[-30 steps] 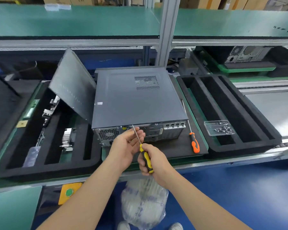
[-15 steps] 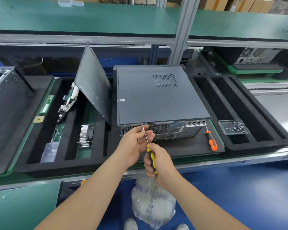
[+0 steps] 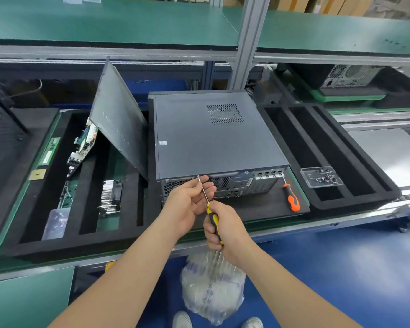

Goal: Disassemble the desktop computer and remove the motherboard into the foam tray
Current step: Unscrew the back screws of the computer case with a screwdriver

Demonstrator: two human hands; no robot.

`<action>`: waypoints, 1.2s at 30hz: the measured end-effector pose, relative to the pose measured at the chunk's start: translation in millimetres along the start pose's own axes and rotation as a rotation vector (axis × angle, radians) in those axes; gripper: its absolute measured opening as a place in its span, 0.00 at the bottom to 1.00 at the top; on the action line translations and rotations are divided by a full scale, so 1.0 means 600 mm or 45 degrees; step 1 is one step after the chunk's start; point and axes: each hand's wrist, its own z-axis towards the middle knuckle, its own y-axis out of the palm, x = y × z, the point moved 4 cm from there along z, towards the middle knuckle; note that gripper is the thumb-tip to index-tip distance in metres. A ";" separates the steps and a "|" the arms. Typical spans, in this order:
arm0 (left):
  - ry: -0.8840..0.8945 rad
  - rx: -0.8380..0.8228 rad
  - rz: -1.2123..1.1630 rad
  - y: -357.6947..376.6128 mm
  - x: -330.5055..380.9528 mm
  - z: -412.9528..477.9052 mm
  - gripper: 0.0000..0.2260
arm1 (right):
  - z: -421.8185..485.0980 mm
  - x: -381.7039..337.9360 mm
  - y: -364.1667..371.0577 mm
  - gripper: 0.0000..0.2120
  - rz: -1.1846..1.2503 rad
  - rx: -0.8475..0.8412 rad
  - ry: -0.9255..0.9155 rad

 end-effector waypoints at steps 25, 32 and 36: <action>-0.032 0.021 0.057 -0.014 0.004 0.011 0.10 | -0.020 -0.030 -0.012 0.18 0.087 -0.154 0.050; -0.091 0.005 0.013 -0.019 0.004 0.016 0.09 | -0.036 -0.010 -0.019 0.16 0.583 -0.530 0.301; -0.053 -0.020 0.004 -0.027 0.002 0.020 0.09 | -0.021 -0.017 -0.007 0.10 -0.018 -0.236 0.006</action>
